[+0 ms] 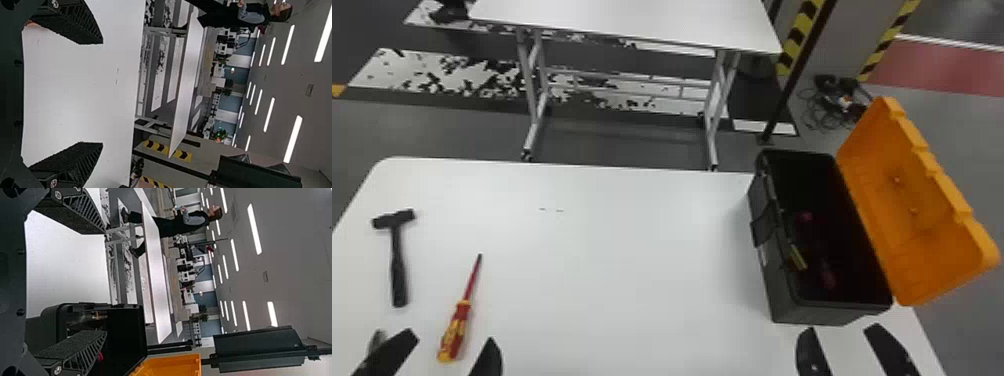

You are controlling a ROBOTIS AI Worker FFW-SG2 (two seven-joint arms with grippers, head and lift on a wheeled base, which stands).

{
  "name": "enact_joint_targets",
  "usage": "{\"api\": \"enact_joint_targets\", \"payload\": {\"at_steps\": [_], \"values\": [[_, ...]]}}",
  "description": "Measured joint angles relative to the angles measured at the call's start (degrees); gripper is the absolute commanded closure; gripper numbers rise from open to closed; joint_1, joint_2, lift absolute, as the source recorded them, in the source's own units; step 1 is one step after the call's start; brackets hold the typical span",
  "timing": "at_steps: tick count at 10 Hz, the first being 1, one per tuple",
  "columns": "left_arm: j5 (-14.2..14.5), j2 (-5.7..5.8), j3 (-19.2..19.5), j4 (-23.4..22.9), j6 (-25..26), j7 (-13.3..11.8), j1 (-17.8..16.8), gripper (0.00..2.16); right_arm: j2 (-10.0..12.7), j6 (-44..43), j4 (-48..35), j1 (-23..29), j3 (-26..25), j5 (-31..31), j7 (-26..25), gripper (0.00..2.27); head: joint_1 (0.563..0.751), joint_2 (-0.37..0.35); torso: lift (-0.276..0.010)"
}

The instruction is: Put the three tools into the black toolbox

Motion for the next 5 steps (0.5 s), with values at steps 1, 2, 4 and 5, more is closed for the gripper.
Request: {"api": "enact_joint_targets", "payload": {"at_steps": [1, 2, 4, 5], "values": [[0.00, 0.00, 0.02, 0.01, -0.02, 0.00, 0.01, 0.08, 0.00, 0.02, -0.04, 0.00, 0.04, 0.01, 0.00, 0.10, 0.695, -0.150, -0.051], [0.04, 0.00, 0.07, 0.03, -0.12, 0.00, 0.01, 0.08, -0.02, 0.03, -0.07, 0.00, 0.12, 0.06, 0.00, 0.10, 0.695, -0.147, -0.051], [0.08, 0.00, 0.10, -0.06, -0.17, 0.00, 0.08, 0.08, -0.08, -0.02, -0.08, 0.00, 0.11, 0.09, 0.00, 0.10, 0.695, -0.145, -0.051], [0.09, 0.00, 0.15, -0.09, -0.25, -0.22, 0.09, 0.08, -0.10, -0.09, -0.08, 0.00, 0.04, 0.09, 0.00, 0.10, 0.695, -0.146, -0.051]]}}
